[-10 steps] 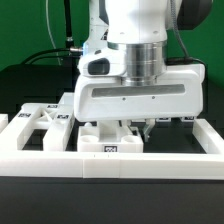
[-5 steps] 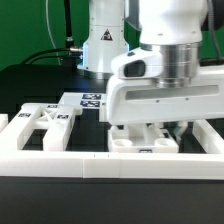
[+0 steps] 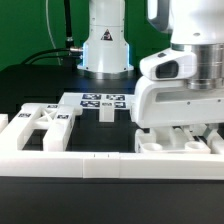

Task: Assemble chair

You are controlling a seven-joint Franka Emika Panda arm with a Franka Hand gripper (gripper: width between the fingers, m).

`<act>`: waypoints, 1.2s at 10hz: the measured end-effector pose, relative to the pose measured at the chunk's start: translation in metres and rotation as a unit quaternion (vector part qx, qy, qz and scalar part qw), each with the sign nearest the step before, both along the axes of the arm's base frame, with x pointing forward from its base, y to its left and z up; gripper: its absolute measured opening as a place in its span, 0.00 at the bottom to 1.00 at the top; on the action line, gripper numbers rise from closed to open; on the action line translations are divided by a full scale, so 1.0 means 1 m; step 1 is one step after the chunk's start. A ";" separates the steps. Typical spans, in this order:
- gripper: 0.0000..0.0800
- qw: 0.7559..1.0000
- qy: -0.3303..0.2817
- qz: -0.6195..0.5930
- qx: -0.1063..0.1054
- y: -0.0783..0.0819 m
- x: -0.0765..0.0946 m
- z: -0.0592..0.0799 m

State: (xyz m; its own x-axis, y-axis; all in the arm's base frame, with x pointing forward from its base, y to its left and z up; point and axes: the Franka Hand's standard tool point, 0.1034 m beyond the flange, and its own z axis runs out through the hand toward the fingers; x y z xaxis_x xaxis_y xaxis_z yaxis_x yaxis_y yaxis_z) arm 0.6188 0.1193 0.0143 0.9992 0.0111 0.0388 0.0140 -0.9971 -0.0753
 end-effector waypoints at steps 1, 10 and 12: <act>0.04 1.000 0.001 -0.002 -0.001 -0.001 0.000 0.000; 0.79 1.000 -0.019 0.010 -0.005 -0.038 0.003 0.063; 0.81 1.000 -0.016 -0.004 -0.009 -0.052 -0.026 0.068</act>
Offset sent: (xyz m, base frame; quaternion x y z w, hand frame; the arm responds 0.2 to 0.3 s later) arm -0.0084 -0.0033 0.0122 0.0059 -0.0118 0.0025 0.9999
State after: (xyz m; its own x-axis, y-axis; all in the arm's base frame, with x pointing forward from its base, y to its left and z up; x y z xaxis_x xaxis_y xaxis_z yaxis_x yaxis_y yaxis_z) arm 0.5925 0.0677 0.0826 0.9975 0.0038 0.0707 0.0078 -0.9984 -0.0568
